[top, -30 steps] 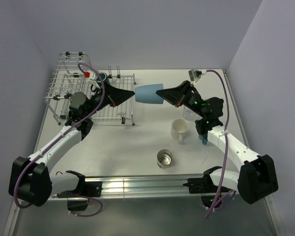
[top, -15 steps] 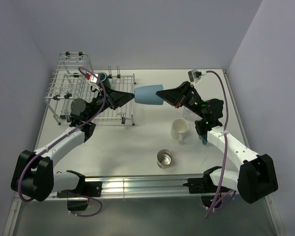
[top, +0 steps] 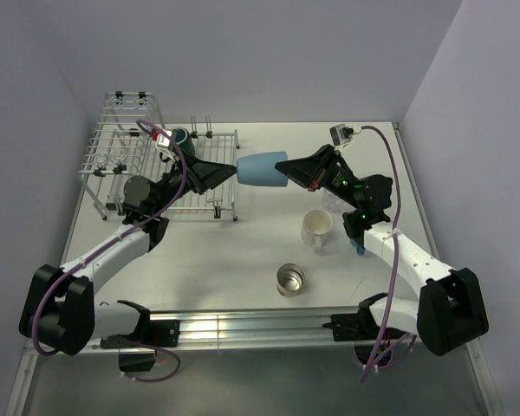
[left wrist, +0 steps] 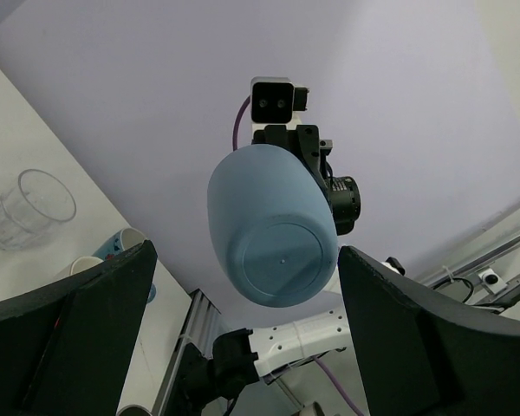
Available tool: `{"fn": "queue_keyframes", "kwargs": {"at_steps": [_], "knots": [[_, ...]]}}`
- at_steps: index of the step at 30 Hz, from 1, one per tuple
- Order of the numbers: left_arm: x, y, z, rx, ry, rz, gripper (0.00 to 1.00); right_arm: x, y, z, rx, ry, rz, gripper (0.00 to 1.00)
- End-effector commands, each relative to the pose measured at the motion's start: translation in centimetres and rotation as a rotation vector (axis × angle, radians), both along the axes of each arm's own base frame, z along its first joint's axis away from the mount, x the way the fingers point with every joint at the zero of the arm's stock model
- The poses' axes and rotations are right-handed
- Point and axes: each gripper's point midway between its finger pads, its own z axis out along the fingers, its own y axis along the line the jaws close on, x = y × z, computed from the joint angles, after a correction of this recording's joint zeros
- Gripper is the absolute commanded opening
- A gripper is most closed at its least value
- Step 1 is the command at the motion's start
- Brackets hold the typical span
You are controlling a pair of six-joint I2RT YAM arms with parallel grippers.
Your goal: Load the cups into the dish rack
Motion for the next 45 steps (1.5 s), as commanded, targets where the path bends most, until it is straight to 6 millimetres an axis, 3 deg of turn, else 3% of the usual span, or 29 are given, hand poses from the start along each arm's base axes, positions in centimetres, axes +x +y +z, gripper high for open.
{"fn": "queue_keyframes", "kwargs": {"at_steps": [1, 34, 45], "knots": [[-0.5, -0.1, 0.9, 0.004, -0.052, -0.013, 0.94, -0.9, -0.3, 1.7, 0.029, -0.083, 0.015, 0.00], [-0.2, -3.6, 1.5, 0.039, -0.045, -0.057, 0.93, -0.2, 0.4, 1.2, 0.025, -0.077, 0.033, 0.00], [-0.3, -3.7, 1.7, 0.038, -0.042, -0.070, 0.78, 0.0, 0.7, 0.9, 0.019, -0.075, 0.031, 0.00]]}}
